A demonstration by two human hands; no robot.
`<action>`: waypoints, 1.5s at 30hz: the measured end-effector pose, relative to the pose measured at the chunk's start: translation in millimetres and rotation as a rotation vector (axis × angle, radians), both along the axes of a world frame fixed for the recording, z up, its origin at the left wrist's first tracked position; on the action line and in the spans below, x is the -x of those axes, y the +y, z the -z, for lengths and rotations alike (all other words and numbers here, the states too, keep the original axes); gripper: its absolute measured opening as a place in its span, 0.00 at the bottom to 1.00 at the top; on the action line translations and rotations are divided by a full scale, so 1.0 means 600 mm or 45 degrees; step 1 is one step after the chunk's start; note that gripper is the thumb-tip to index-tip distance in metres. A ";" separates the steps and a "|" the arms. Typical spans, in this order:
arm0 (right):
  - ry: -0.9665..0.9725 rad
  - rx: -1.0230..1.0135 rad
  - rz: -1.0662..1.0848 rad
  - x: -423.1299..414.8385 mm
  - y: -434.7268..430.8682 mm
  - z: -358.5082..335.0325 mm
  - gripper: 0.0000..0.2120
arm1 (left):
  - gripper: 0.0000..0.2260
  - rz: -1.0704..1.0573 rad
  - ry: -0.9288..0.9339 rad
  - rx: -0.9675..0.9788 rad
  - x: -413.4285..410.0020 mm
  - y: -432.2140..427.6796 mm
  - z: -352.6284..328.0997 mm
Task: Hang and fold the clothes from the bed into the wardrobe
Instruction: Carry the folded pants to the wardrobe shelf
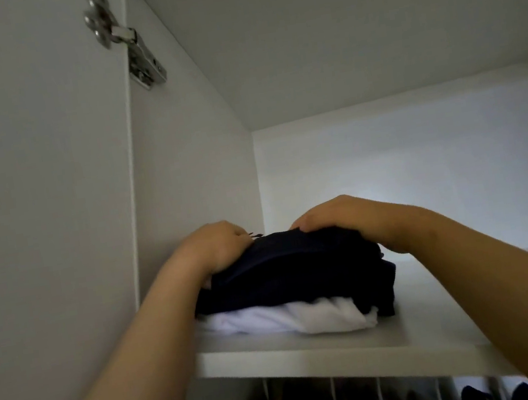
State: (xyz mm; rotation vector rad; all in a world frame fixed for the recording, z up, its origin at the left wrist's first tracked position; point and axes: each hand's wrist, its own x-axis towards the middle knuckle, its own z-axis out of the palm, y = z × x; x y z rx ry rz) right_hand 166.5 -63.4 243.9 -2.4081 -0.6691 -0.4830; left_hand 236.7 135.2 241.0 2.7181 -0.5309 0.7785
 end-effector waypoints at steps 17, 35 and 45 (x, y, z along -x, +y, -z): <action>-0.264 0.320 0.303 0.060 0.024 0.104 0.31 | 0.16 -0.229 -0.445 0.410 0.091 0.014 0.144; -0.192 -0.835 0.458 0.288 0.058 0.375 0.10 | 0.07 0.643 0.210 1.263 0.340 -0.028 0.393; 0.201 -1.282 1.092 0.515 0.068 0.615 0.07 | 0.07 0.730 1.212 1.119 0.468 -0.071 0.587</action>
